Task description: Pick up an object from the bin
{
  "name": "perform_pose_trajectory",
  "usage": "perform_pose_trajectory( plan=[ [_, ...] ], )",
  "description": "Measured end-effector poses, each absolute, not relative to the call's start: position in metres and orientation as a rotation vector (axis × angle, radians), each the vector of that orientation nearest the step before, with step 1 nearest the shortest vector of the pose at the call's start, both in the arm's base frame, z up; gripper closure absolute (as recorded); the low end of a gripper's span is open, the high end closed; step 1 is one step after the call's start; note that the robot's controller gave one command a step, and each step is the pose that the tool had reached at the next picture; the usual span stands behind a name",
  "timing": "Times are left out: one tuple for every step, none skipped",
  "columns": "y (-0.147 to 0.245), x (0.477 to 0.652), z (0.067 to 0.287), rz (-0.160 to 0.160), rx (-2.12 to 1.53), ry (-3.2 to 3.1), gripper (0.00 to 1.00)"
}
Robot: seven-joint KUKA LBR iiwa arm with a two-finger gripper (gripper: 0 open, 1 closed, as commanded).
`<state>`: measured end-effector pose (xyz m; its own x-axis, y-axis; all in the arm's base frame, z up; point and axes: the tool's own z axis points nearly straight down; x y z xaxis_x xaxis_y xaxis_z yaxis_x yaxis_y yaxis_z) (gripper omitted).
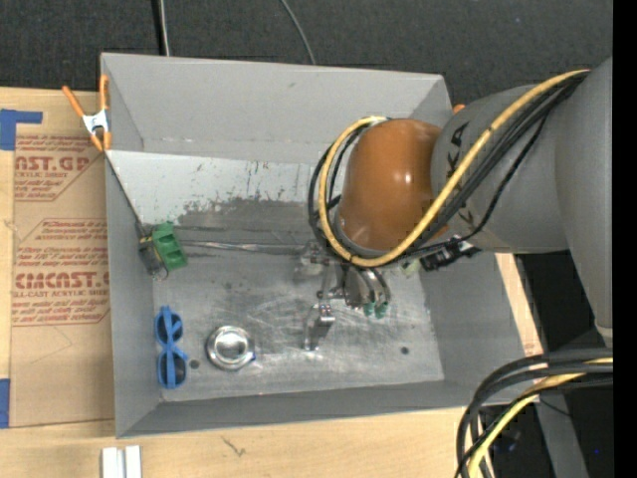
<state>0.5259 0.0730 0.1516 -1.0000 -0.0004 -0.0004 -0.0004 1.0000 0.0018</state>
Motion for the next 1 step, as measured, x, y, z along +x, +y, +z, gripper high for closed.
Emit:
perform_pose_trajectory(
  plan=[
    [0.1340,0.5207,0.0763,0.003,-0.136,3.136,0.00]
  ],
)
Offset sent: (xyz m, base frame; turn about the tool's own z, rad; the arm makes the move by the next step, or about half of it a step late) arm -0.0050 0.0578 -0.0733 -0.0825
